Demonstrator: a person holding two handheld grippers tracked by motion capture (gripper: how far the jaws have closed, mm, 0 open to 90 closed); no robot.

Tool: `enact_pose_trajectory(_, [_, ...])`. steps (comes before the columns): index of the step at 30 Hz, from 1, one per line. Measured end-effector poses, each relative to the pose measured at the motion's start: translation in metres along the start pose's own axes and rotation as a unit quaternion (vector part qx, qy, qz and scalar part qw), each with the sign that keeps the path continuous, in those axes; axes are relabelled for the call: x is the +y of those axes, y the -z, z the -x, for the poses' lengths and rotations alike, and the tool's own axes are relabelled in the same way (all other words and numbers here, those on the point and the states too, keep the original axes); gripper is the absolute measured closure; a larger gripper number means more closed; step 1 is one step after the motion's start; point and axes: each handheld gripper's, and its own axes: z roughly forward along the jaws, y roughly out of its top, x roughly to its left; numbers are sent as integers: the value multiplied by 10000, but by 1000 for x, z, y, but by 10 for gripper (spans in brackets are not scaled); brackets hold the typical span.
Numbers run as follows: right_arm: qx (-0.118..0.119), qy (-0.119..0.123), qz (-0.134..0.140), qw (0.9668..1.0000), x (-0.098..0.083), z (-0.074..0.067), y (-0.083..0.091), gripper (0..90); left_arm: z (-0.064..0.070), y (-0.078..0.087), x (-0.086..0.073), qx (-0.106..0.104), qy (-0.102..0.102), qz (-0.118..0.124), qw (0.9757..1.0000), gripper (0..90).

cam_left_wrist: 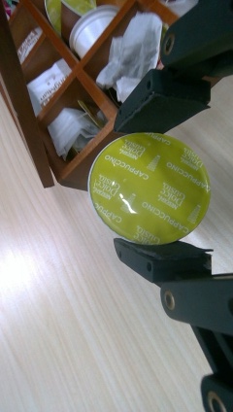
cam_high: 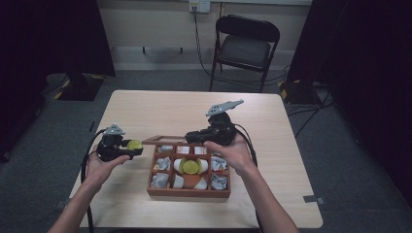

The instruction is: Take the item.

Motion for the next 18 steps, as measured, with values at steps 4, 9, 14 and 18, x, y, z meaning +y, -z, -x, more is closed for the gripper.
enact_pose_trajectory(4, [12, 2, 1, 10000, 0, 0, 0, 822, -1, -9, -2, -30, 18, -59, 10000, 405])
enact_pose_trajectory(9, [14, 3, 1, 10000, 0, 0, 0, 822, -1, -18, -5, -51, 48, -162, 9998, 406])
enact_pose_trajectory(14, [15, 2, 3, 10000, 0, 0, 0, 822, -3, -24, -10, 7, 63, -232, 9997, 406])
enact_pose_trajectory(18, [14, 1, 4, 10000, 0, 0, 0, 822, -3, -27, -12, 40, 42, -266, 9996, 405])
